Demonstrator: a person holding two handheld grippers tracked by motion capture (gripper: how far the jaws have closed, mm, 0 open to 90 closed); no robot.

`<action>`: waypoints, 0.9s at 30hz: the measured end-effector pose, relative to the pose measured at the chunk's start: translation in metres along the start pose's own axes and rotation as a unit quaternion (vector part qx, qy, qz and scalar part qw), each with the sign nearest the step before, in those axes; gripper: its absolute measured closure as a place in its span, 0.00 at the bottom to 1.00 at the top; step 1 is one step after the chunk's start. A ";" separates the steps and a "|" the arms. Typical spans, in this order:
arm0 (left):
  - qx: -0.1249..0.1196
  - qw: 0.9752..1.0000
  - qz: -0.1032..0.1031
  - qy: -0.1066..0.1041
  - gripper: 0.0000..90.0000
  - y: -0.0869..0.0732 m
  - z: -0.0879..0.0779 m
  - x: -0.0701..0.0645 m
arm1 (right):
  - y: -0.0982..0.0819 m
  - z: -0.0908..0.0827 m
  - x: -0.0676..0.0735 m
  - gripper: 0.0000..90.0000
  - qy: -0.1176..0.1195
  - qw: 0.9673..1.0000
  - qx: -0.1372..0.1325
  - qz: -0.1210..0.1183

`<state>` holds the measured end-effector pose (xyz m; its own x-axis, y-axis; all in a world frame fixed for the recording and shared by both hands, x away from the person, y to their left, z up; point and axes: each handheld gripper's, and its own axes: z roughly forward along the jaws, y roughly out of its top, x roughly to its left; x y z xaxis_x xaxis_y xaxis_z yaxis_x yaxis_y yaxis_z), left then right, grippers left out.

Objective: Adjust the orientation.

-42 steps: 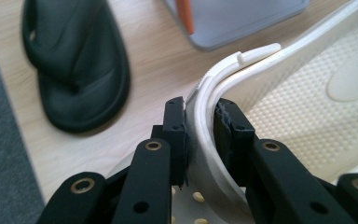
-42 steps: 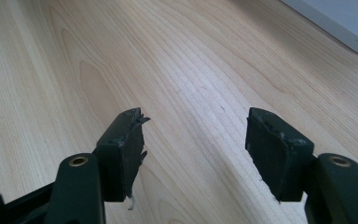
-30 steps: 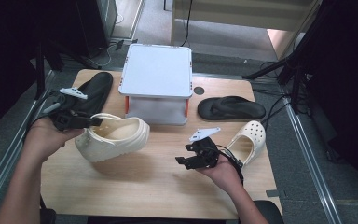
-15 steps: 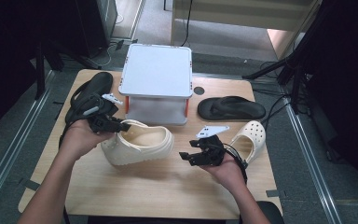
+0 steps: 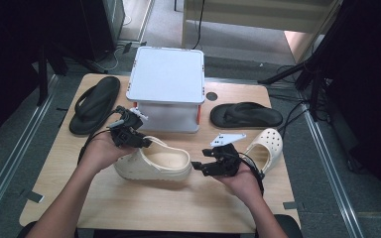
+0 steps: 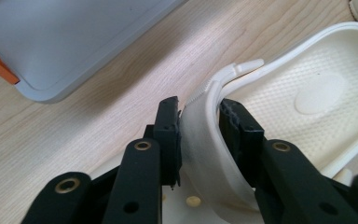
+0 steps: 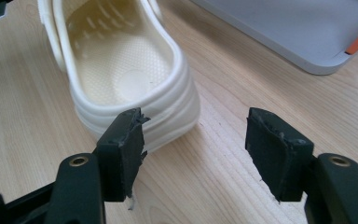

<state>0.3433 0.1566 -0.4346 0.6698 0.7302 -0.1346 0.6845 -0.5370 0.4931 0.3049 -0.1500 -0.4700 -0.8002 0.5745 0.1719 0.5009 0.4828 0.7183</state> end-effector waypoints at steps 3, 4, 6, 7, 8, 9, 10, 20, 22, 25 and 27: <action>-0.002 1.000 -0.008 -0.014 0.73 0.001 0.002 0.001 | 0.000 0.002 0.001 0.42 0.002 1.000 0.002 -0.002; 0.000 1.000 -0.008 -0.018 0.73 0.001 0.003 0.001 | 0.000 0.002 0.001 0.42 0.002 1.000 0.002 -0.002; 0.007 1.000 -0.008 -0.027 0.71 0.002 0.007 -0.001 | 0.000 0.002 0.001 0.42 0.003 1.000 0.004 -0.002; 0.010 1.000 -0.004 -0.028 0.70 0.003 0.009 -0.002 | 0.000 0.003 0.002 0.42 0.005 1.000 0.004 -0.004; 0.006 1.000 -0.010 -0.028 0.69 0.004 0.010 -0.003 | 0.000 0.004 0.002 0.42 0.005 1.000 0.005 -0.005; 0.006 1.000 -0.010 -0.028 0.67 0.004 0.010 -0.003 | 0.000 0.004 0.002 0.42 0.005 1.000 0.005 -0.005; -0.001 0.999 -0.014 -0.032 0.64 0.004 0.008 -0.002 | 0.000 0.004 0.002 0.42 0.005 1.000 0.006 -0.006; -0.035 0.998 -0.034 -0.035 0.49 0.001 -0.011 0.002 | 0.000 0.008 0.004 0.42 0.011 1.000 0.010 -0.007; -0.043 0.998 -0.037 -0.039 0.46 -0.001 -0.020 0.004 | 0.000 0.009 0.005 0.42 0.012 1.000 0.011 -0.008; -0.055 0.997 -0.040 -0.039 0.44 -0.005 -0.028 0.005 | 0.000 0.010 0.006 0.43 0.014 1.000 0.010 -0.012; -0.060 0.997 -0.039 -0.035 0.44 -0.007 -0.033 0.006 | 0.000 0.010 0.007 0.43 0.015 1.000 0.011 -0.012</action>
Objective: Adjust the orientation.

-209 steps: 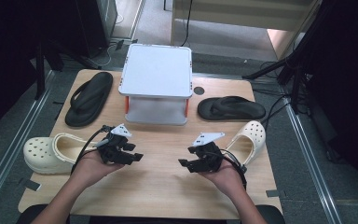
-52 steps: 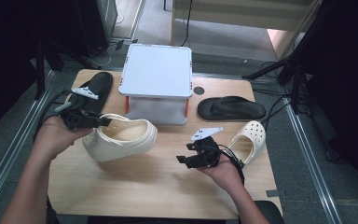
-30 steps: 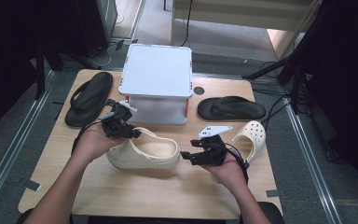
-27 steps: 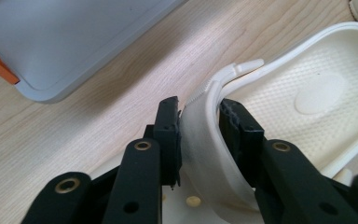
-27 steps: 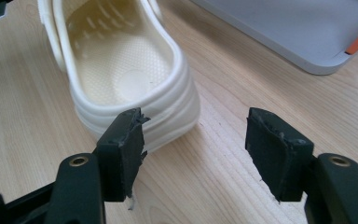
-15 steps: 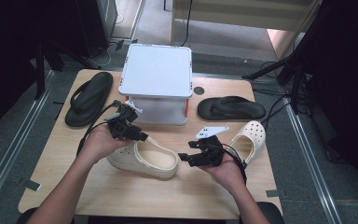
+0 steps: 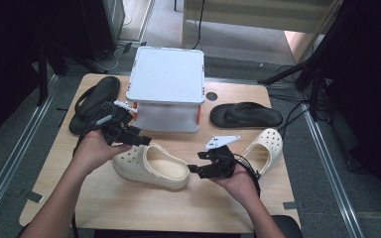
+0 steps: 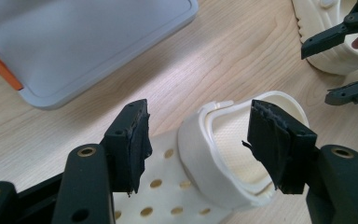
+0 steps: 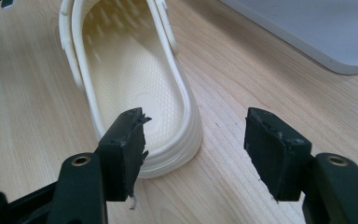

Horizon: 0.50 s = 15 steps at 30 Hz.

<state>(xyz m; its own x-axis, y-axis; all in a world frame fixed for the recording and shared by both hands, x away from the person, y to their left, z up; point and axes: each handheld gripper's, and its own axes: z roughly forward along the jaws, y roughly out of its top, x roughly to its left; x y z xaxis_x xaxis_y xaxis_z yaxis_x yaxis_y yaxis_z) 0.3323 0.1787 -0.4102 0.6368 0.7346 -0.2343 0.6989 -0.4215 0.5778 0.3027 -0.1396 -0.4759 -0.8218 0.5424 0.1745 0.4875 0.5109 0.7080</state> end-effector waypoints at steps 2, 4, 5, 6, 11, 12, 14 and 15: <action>-0.001 1.000 0.000 0.002 0.43 -0.001 -0.003 0.000 | 0.000 0.000 0.000 0.43 0.001 1.000 -0.001 0.001; -0.005 1.000 0.003 0.003 0.43 -0.005 -0.009 0.000 | 0.000 0.000 0.001 0.43 0.000 1.000 -0.003 0.000; -0.007 1.000 0.002 0.004 0.43 -0.006 -0.010 0.000 | 0.000 0.000 0.001 0.44 0.000 1.000 -0.004 0.001; -0.009 1.000 0.005 0.007 0.43 -0.008 -0.011 0.001 | 0.000 0.000 0.001 0.44 0.001 1.000 -0.005 0.002; -0.012 1.000 0.002 0.016 0.43 -0.016 -0.013 0.003 | 0.001 0.002 0.001 0.46 -0.002 1.000 -0.004 0.000; -0.012 1.000 0.002 0.016 0.44 -0.016 -0.013 0.003 | 0.001 0.003 0.002 0.47 -0.001 1.000 -0.003 -0.001; -0.012 1.000 0.001 0.016 0.45 -0.020 -0.014 0.004 | 0.002 0.004 0.001 0.48 0.002 1.000 0.000 -0.001; -0.012 1.000 0.005 0.019 0.45 -0.021 -0.014 0.005 | 0.002 0.004 0.001 0.48 0.002 1.000 0.000 -0.001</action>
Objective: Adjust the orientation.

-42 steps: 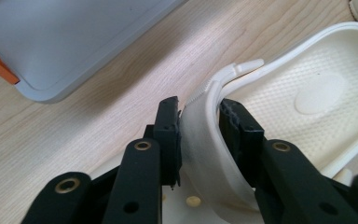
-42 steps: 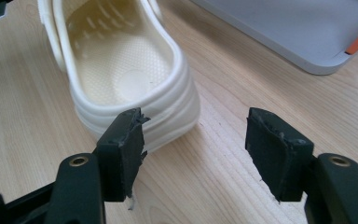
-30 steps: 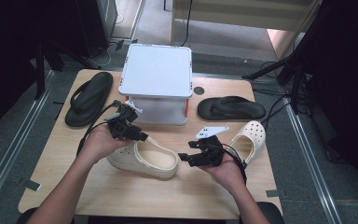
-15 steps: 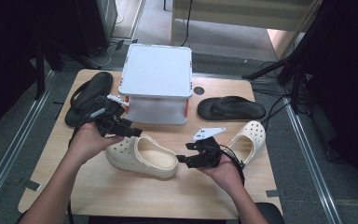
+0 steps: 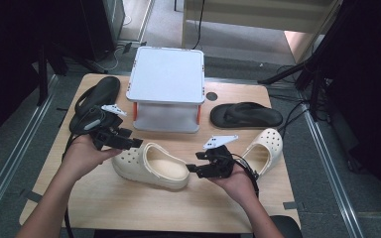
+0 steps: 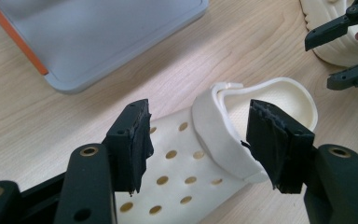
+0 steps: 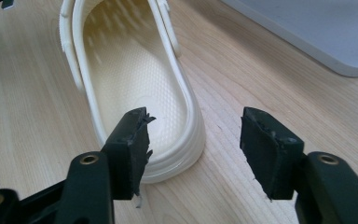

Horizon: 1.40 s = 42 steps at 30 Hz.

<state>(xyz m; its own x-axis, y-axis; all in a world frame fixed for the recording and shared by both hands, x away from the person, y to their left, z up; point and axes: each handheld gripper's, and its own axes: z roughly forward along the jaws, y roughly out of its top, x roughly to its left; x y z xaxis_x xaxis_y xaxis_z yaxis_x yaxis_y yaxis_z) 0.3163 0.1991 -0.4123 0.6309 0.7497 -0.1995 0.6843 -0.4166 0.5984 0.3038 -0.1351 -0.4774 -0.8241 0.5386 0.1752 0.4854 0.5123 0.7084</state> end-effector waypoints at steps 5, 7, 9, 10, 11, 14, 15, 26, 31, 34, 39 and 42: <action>-0.009 1.000 -0.002 -0.004 0.57 -0.011 -0.006 0.003 | 0.001 0.003 -0.002 0.56 0.001 1.000 0.004 0.008; -0.004 1.000 -0.005 0.001 0.64 -0.019 -0.006 0.004 | 0.001 0.004 -0.003 0.60 0.001 1.000 0.007 0.012; -0.005 1.000 -0.006 0.002 0.68 -0.022 -0.006 0.004 | 0.001 0.005 -0.004 0.65 0.001 1.000 0.006 0.011; -0.004 1.000 -0.010 0.004 0.73 -0.030 -0.005 0.006 | 0.001 0.006 -0.004 0.68 -0.001 1.000 0.007 0.010; -0.004 1.000 -0.010 0.004 0.75 -0.030 -0.005 0.006 | 0.001 0.006 -0.004 0.68 -0.001 1.000 0.007 0.010; 0.000 1.000 -0.016 0.010 0.84 -0.043 -0.003 0.009 | 0.002 0.006 -0.003 0.83 -0.007 1.000 0.006 0.010; 0.001 1.000 -0.020 0.011 0.84 -0.047 -0.002 0.009 | 0.002 0.006 -0.003 0.83 -0.007 1.000 0.006 0.010; 0.007 0.999 -0.028 0.025 0.99 -0.084 0.006 0.007 | 0.004 0.018 -0.011 1.00 -0.012 1.000 0.017 0.019; 0.004 0.999 -0.034 0.034 0.99 -0.092 0.016 0.008 | 0.008 0.029 -0.010 1.00 -0.004 1.000 0.020 0.011; -0.004 0.999 -0.035 0.034 1.00 -0.095 0.018 0.008 | 0.009 0.034 -0.008 1.00 -0.006 1.000 0.023 0.004; 0.002 0.999 -0.036 0.033 1.00 -0.098 0.019 0.008 | 0.011 0.037 -0.010 1.00 -0.003 1.000 0.025 0.004; 0.012 0.999 -0.040 0.025 1.00 -0.100 0.019 0.008 | 0.011 0.040 -0.009 1.00 -0.014 0.999 0.029 -0.003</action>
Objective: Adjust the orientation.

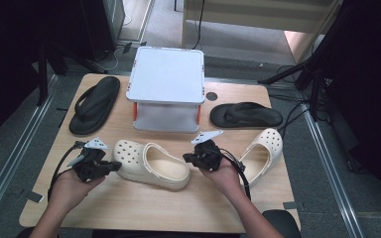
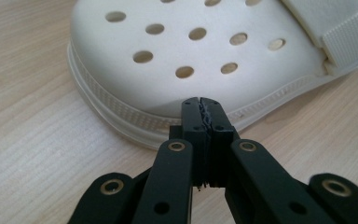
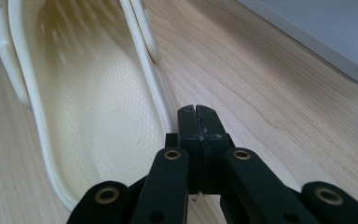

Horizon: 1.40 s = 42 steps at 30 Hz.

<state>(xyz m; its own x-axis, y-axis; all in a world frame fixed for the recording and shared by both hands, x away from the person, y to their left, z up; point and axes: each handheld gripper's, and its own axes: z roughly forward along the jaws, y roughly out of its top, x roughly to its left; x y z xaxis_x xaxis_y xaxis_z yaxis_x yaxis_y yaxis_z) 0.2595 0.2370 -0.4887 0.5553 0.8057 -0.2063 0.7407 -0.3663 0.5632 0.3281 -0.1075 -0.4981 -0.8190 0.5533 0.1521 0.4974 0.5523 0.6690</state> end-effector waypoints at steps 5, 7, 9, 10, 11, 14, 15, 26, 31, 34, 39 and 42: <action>-0.005 1.000 -0.002 0.008 1.00 -0.004 0.002 -0.002 | 0.000 -0.001 0.000 1.00 0.006 1.000 -0.001 0.000; -0.009 1.000 -0.002 0.009 1.00 -0.003 0.002 -0.002 | 0.000 0.000 0.002 1.00 0.003 1.000 0.006 -0.003; -0.012 1.000 -0.002 0.009 1.00 -0.003 0.004 -0.001 | -0.001 -0.002 0.002 1.00 0.006 1.000 0.006 -0.002; -0.014 1.000 -0.003 0.009 1.00 -0.003 0.004 0.000 | -0.001 -0.002 0.002 1.00 0.009 1.000 0.005 0.000; -0.015 1.000 -0.004 0.007 1.00 -0.003 0.003 0.000 | -0.001 -0.002 0.003 1.00 0.012 1.000 0.007 0.000; -0.015 1.000 -0.002 0.010 1.00 -0.003 0.004 0.001 | -0.003 -0.003 0.005 1.00 0.014 1.000 0.010 -0.003; -0.016 1.000 0.001 0.014 1.00 -0.002 0.004 0.001 | -0.003 -0.003 0.006 1.00 0.014 1.000 0.011 -0.002; -0.026 1.000 -0.005 0.012 1.00 0.009 0.012 0.005 | -0.010 -0.010 0.015 1.00 0.018 1.000 0.022 -0.006; -0.026 1.000 -0.004 0.005 1.00 0.014 0.015 0.008 | -0.013 -0.012 0.020 1.00 0.021 0.999 0.025 -0.008; -0.025 1.000 0.002 0.008 0.99 0.019 0.018 0.010 | -0.016 -0.013 0.025 1.00 0.025 0.999 0.028 -0.009; -0.028 1.000 -0.001 0.003 0.99 0.027 0.023 0.013 | -0.018 -0.014 0.032 1.00 0.032 0.999 0.027 -0.012; -0.030 1.000 -0.001 -0.001 0.99 0.031 0.026 0.015 | -0.020 -0.014 0.037 1.00 0.039 0.999 0.028 -0.012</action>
<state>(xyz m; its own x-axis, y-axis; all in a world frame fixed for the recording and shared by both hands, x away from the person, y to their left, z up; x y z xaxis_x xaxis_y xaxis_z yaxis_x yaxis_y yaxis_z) 0.3008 0.2254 -0.4953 0.5544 0.8056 -0.2088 0.7179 -0.3360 0.6097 0.2840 -0.1066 -0.4953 -0.8500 0.4896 0.1944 0.4904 0.6004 0.6317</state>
